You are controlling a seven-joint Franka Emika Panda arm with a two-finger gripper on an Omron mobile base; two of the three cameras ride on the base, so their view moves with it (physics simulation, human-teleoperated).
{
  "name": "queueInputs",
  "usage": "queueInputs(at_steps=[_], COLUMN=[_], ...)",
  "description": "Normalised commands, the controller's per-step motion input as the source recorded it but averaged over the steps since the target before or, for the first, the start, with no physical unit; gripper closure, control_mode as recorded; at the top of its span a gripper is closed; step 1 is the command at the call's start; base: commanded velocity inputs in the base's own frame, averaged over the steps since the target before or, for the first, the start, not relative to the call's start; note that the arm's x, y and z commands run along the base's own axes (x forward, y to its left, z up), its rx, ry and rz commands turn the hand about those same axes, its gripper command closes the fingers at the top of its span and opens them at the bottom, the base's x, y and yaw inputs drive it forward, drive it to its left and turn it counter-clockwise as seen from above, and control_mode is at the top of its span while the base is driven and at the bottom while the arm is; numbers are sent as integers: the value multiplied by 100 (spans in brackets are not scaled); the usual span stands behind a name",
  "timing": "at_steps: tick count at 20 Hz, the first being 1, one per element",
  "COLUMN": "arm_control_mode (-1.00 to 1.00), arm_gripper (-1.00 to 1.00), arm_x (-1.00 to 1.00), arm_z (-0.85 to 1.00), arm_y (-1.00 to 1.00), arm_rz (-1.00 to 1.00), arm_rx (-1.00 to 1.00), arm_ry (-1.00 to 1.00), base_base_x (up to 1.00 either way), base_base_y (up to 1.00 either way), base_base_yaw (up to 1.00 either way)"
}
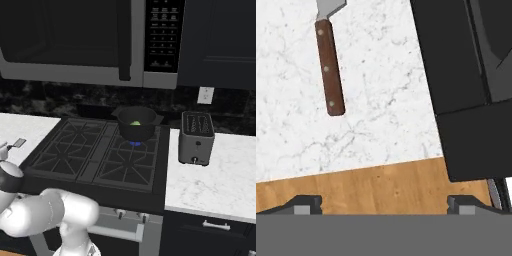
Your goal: Put the corn and cucumber in the pot. Retrieve the spatula and lightly stir the vegetables in the pot.
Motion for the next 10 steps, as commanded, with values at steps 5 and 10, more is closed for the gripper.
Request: queueInputs(at_steps=[5,10], arm_control_mode=[-100,-100], arm_gripper=[-100,-100], arm_x=[38,30], arm_z=[-43,-62], arm_y=[43,0], arm_rz=[1,0], arm_rx=[-19,-3], arm_ry=[7,1], base_base_x=[0,0], base_base_y=[0,0], base_base_yaw=[0,0])
